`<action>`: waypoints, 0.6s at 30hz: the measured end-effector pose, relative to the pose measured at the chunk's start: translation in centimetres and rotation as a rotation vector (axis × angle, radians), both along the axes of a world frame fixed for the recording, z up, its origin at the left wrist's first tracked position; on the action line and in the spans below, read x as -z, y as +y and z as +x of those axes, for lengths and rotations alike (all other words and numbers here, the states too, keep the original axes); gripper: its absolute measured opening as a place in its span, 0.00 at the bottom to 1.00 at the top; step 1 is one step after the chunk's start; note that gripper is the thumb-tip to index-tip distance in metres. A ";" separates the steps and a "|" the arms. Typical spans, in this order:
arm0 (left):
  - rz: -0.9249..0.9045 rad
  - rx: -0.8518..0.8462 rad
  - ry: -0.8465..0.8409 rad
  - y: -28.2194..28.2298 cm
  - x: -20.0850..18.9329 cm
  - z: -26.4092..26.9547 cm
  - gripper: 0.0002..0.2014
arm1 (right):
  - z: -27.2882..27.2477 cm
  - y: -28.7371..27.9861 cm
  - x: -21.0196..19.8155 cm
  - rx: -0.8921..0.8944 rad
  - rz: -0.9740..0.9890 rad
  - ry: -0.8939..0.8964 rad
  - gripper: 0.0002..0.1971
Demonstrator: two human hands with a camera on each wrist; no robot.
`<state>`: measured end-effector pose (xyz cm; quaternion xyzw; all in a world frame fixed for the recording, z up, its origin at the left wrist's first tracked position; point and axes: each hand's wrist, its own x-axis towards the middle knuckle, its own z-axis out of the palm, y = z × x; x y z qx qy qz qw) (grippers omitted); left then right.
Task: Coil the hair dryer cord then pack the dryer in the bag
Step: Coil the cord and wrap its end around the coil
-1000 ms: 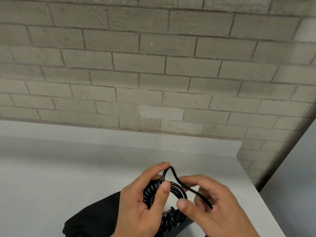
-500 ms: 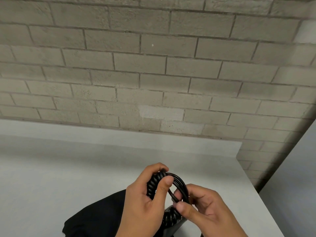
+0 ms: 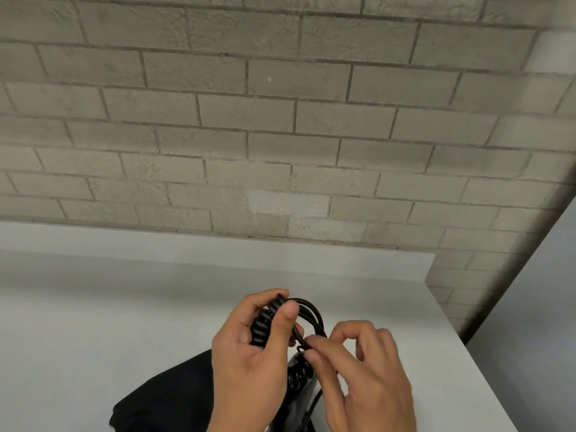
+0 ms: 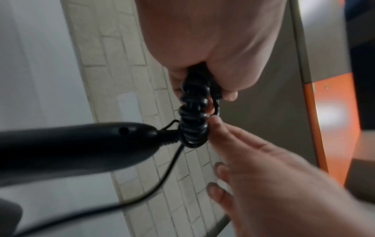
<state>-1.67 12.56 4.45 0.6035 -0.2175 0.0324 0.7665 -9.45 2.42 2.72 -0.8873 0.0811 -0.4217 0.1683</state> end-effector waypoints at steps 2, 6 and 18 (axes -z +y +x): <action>0.042 -0.018 -0.064 -0.1 0.5 0.1 0.08 | -0.3 0.8 -0.3 -0.015 0.136 0.042 0.08; 0.117 -0.069 -0.239 0.0 1.3 0.6 0.13 | -0.8 0.9 -2.2 -0.216 0.764 0.128 0.14; 0.180 -0.203 -0.443 0.4 1.4 1.6 0.14 | -2.1 0.8 -1.3 -0.281 0.859 0.080 0.16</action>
